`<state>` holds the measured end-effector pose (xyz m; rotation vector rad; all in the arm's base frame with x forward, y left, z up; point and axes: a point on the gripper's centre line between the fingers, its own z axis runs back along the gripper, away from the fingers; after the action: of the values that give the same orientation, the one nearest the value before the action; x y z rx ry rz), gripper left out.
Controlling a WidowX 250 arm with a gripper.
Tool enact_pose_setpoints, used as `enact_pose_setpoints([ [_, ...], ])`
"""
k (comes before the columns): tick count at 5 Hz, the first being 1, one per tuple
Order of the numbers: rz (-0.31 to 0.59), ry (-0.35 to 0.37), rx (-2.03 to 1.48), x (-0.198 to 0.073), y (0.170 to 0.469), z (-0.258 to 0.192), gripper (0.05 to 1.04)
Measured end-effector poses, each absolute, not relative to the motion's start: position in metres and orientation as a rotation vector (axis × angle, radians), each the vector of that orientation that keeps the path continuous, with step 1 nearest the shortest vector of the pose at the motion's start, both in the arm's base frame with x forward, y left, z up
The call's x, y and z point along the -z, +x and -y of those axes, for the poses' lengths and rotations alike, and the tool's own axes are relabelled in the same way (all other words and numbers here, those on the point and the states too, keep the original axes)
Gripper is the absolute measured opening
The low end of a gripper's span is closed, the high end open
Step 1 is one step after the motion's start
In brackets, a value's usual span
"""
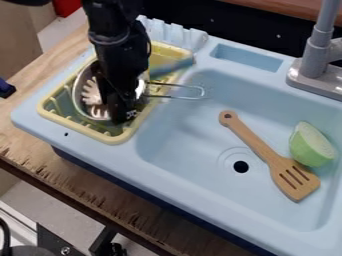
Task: Put the silver pot on the yellow basket.
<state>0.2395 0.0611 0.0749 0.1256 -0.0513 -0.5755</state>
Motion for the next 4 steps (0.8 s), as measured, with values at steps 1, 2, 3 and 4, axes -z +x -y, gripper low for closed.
enact_pose_setpoints([
  [1,0.053,0.127,0.569,-0.075,0.240,-0.061,0.996],
  [2,0.028,0.111,0.567,-0.075,0.236,-0.059,0.999],
  [3,0.011,0.079,0.565,-0.080,0.235,-0.056,0.999],
  [4,0.003,0.054,0.555,-0.087,0.234,-0.053,0.999],
])
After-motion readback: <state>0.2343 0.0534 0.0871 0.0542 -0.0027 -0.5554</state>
